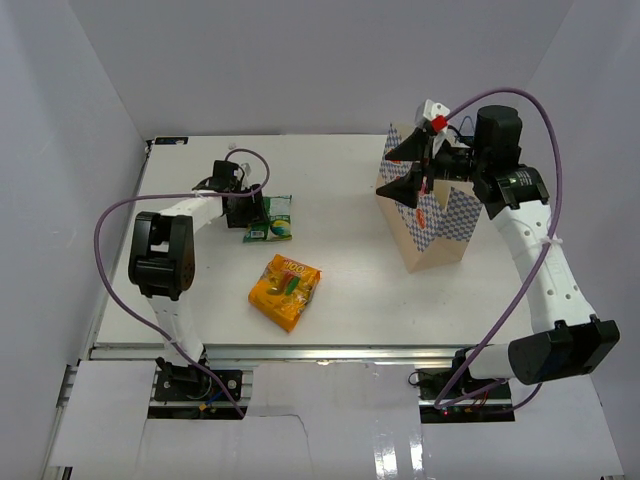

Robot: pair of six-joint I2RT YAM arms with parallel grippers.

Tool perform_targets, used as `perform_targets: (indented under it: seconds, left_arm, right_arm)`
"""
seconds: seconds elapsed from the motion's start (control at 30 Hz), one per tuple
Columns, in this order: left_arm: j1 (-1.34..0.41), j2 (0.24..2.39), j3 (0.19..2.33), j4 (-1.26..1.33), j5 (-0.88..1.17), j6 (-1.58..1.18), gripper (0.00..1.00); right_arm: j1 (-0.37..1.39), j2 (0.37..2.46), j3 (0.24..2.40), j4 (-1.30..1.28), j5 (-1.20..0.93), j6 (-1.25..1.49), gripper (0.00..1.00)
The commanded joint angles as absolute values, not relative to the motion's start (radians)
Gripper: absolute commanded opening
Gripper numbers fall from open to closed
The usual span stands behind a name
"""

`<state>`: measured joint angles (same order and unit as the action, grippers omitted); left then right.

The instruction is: Place the snacks into the paper bag

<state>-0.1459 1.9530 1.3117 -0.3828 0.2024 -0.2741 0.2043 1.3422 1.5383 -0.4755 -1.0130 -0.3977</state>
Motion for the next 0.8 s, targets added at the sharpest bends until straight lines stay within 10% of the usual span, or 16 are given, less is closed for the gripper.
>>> perform_targets:
  seconds: [0.0,0.4,0.77]
  left_arm:
    - [-0.143,1.968,1.338,-0.408,0.216,-0.259,0.67]
    - [-0.143,1.794,1.214,-0.293,0.503,-0.337,0.02]
    - [-0.14,1.573,0.951,0.069,0.762,-0.615,0.0]
  right_arm:
    - [0.255,1.362,1.519,-0.474,-1.017,-0.402,0.9]
    - [0.511,1.589,1.43,-0.279,-0.847,0.069,1.0]
    - [0.557,1.845,1.542,-0.183,-0.578,0.472,0.95]
